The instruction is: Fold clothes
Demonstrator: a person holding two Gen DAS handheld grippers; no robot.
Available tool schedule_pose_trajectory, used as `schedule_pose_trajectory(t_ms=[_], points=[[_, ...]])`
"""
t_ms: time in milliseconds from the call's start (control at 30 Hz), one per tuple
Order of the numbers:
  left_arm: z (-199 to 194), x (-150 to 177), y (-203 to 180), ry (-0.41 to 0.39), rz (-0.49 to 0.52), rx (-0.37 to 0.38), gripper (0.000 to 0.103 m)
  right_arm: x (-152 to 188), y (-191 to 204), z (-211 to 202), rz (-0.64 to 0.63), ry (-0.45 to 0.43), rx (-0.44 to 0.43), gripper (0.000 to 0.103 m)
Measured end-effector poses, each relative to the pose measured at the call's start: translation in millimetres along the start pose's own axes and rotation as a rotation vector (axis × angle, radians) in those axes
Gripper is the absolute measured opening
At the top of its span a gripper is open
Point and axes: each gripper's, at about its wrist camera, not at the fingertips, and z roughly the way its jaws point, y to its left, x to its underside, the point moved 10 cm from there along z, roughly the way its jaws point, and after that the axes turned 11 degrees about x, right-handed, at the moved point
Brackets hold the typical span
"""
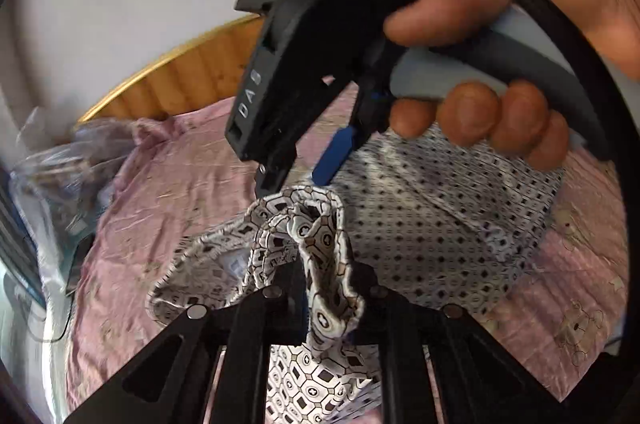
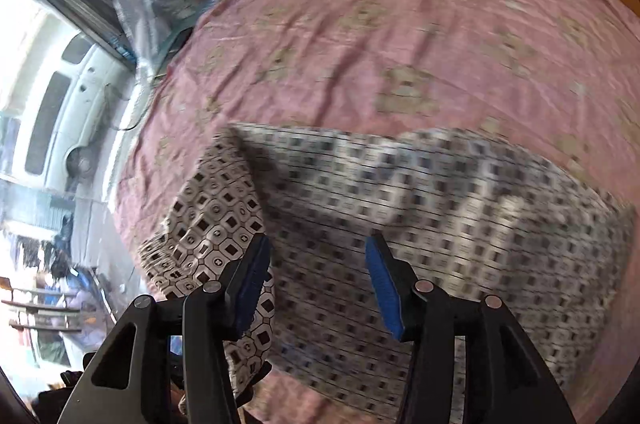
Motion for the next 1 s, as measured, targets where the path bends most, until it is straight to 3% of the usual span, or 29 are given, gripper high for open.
schedule_pose_trajectory(t_ms=[33,133,267,333,367,433,533,600,633,700,800,833,933,1000], points=[[15.2,8.0,-15.0,0.046,0.032,0.020,0.012,6.3,-17.0,-10.4,0.002,0.025,0.064,0.052],[38.6,34.4,-43.9,0.137,0.057,0.064,0.015,10.3,-11.5,-32.6,-0.104,0.001,0.088,0.052],[35.0,44.2,-50.0,0.144,0.019,0.030,0.019,-4.8,62.0,-51.8,-0.295,-0.116,0.025,0.056],[36.8,45.8,-51.4,0.146,0.007,0.017,0.020,-6.3,114.2,-39.5,-0.449,-0.132,-0.011,0.060],[37.8,46.5,-51.7,0.149,0.001,0.011,0.020,0.9,132.1,-27.0,-0.531,-0.116,-0.031,0.061],[36.6,46.2,-51.4,0.151,-0.016,-0.005,0.021,33.3,132.2,-32.1,-0.712,-0.056,-0.035,0.061],[35.6,51.1,-49.2,0.153,-0.051,-0.018,0.021,61.6,140.0,-8.4,-0.956,0.014,-0.002,0.061],[35.9,52.4,-49.3,0.154,-0.089,-0.015,0.021,73.2,125.6,-3.3,-1.055,0.026,0.065,0.043],[36.7,52.8,-49.5,0.154,-0.108,-0.014,0.021,76.5,111.4,-8.1,-1.083,0.015,0.106,0.017],[38.0,51.5,-48.8,0.150,-0.143,-0.014,0.021,61.5,88.1,-22.2,-1.045,-0.045,0.154,0.011],[37.7,45.0,-44.8,0.133,-0.185,-0.009,0.021,15.2,56.9,-38.5,-0.810,-0.116,0.144,0.009],[34.2,41.8,-44.6,0.120,-0.198,0.000,0.021,0.3,39.5,-41.0,-0.706,-0.129,0.128,0.010],[23.3,34.1,-43.5,0.086,-0.245,0.039,0.021,-22.7,-37.4,-20.9,-0.404,-0.069,0.186,0.026],[15.9,37.1,-40.2,0.082,-0.286,0.082,0.021,-28.4,-69.4,-15.7,-0.297,-0.058,0.255,0.027]])
